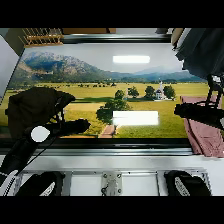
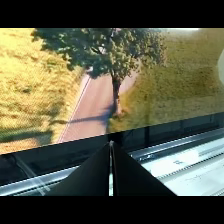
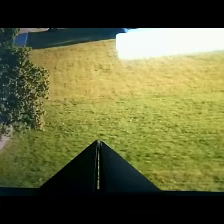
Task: Fold the clothes and pants, and hang the long-sleeved shirts on hangers.
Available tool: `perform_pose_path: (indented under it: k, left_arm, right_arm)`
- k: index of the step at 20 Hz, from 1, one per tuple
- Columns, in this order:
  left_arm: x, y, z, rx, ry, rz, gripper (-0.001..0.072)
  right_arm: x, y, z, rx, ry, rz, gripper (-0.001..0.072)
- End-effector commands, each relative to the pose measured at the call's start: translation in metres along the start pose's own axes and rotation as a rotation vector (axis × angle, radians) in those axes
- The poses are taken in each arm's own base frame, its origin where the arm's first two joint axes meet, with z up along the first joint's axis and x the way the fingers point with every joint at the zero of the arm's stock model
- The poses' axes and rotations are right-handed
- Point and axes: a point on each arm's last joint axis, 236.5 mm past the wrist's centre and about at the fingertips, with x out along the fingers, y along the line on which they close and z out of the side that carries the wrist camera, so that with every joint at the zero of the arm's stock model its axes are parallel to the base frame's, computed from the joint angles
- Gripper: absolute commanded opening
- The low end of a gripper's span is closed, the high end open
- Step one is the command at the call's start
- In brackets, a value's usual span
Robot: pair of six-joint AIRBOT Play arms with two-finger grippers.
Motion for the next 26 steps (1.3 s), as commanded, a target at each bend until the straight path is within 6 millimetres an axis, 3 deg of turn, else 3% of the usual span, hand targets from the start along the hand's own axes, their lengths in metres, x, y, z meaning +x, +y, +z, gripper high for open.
perform_pose_path:
  k: [1, 10, 11, 12, 13, 15, 17, 20, 22, 26]
  left_arm:
    - [0.0, 0.0, 0.0, 0.001, 0.0, 0.0, 0.0003]
    - [0.0, -0.001, 0.001, 0.0, -0.004, -0.002, 0.0003]
    - [-0.003, 0.001, 0.008, 0.021, -0.024, 0.01, 0.0057]
    - [-0.01, 0.007, 0.022, 0.084, -0.057, 0.045, 0.0505]
    - [-0.022, 0.015, 0.043, 0.132, -0.109, 0.096, 0.0701]
    - [-0.06, 0.048, 0.1, 0.216, -0.245, 0.268, 0.0693]
    - [-0.101, 0.096, 0.148, 0.212, -0.323, 0.458, 0.0692]
    - [-0.133, 0.174, 0.185, 0.083, -0.316, 0.634, 0.0692]
    - [-0.131, 0.216, 0.198, -0.003, -0.286, 0.675, 0.0692]
    - [-0.092, 0.277, 0.203, -0.086, -0.172, 0.701, 0.0692]
  right_arm:
    - [0.0, 0.0, 0.0, -0.001, -0.001, 0.001, 0.0024]
    - [0.0, 0.0, 0.0, -0.001, -0.001, 0.001, 0.0024]
    - [0.0, 0.0, 0.0, -0.001, -0.001, 0.001, 0.0024]
    - [0.0, 0.0, 0.0, -0.001, -0.001, 0.001, 0.0024]
    - [0.0, 0.0, 0.0, -0.001, -0.001, 0.001, 0.0024]
    - [0.0, 0.0, 0.0, -0.001, -0.001, 0.001, 0.0024]
    - [0.0, 0.0, 0.0, -0.001, -0.001, 0.0, 0.0024]
    - [0.0, 0.0, 0.0, -0.001, -0.001, 0.001, 0.0024]
    - [0.0, 0.0, 0.0, -0.001, -0.001, 0.0, 0.0024]
    - [0.0, 0.0, 0.0, -0.001, -0.001, 0.001, 0.0024]
